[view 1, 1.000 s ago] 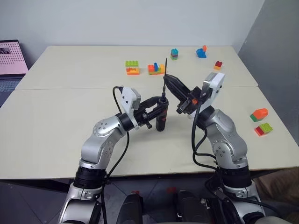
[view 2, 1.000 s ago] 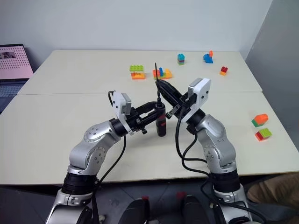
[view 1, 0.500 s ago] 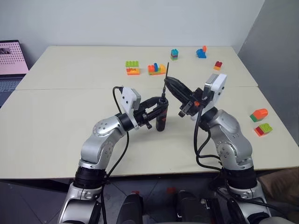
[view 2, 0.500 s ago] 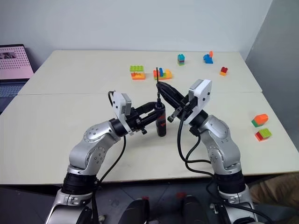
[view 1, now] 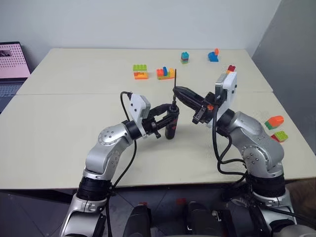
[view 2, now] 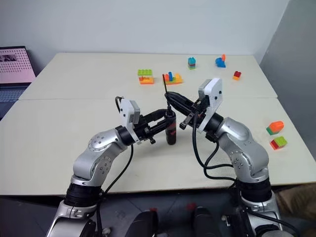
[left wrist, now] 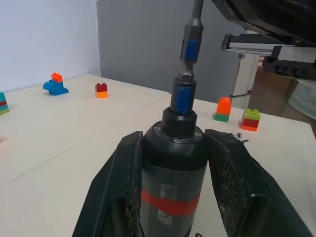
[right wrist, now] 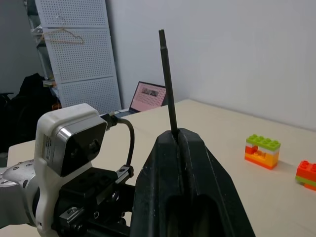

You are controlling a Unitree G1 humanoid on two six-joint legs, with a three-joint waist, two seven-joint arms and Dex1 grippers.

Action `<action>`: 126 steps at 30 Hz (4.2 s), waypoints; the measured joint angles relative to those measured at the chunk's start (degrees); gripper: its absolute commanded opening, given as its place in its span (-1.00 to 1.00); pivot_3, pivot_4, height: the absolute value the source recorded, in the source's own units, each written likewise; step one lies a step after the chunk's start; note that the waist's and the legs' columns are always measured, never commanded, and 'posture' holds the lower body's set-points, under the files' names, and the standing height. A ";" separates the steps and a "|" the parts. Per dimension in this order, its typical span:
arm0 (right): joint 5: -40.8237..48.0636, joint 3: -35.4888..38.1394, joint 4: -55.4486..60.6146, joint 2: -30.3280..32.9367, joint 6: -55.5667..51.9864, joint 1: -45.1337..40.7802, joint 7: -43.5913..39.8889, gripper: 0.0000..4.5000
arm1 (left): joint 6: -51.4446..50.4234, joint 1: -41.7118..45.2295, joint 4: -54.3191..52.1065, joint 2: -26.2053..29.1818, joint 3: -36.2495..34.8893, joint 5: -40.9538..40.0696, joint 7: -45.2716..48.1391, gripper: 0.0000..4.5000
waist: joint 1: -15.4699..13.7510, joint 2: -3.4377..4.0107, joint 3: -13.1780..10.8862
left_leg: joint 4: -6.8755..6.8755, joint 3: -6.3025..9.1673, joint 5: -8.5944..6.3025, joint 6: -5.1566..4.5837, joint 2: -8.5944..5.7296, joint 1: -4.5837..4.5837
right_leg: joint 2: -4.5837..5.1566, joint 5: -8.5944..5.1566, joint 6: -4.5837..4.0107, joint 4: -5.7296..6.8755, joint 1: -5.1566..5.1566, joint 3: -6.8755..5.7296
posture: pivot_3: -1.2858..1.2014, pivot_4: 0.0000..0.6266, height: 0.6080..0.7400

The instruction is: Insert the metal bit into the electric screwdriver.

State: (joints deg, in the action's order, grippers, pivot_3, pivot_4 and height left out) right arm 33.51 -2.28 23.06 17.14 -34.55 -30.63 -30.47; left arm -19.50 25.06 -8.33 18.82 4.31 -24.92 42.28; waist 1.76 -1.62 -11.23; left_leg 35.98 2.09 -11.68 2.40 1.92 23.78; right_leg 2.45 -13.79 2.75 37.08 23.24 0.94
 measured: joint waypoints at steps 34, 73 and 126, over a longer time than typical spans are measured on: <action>4.50 0.49 3.45 5.43 -7.07 0.16 -0.83 -0.35 | 0.86 -0.12 0.01 0.02 0.53 0.48 1.05 -0.30 | -0.02 0.00 0.00 | -0.03 0.02 0.00 0.00 0.00 0.05 | 0.00 0.00 0.01 -0.08 0.01 -0.02 | 0.03 -0.52 1.00; 12.67 3.31 -3.01 6.42 -15.17 -11.38 -0.77 -0.82 | 0.99 -0.28 -0.09 -0.07 0.49 0.45 0.74 -0.30 | 0.00 0.00 -0.01 | -0.08 0.04 0.00 0.00 0.00 0.12 | -0.01 0.00 0.01 -0.12 0.06 -0.04 | 0.03 -0.52 1.00; 1.39 12.98 2.25 45.88 -1.17 4.81 -30.80 0.42 | 25.32 37.45 41.16 5.89 26.87 31.58 24.09 -1.00 | 0.16 -0.10 -0.24 | -0.16 -0.34 -0.01 -0.02 -0.01 0.87 | 0.02 0.16 0.41 -0.08 0.94 0.17 | 0.03 -0.52 1.00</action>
State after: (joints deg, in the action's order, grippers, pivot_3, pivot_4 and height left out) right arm 34.90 10.70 25.31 63.02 -35.72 -25.82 -61.27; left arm 5.82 62.50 32.83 24.72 31.18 6.66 66.37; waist 1.92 -1.72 -11.47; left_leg 35.82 1.74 -11.69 2.39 1.91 24.66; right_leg 2.46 -13.62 3.16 37.00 24.17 1.11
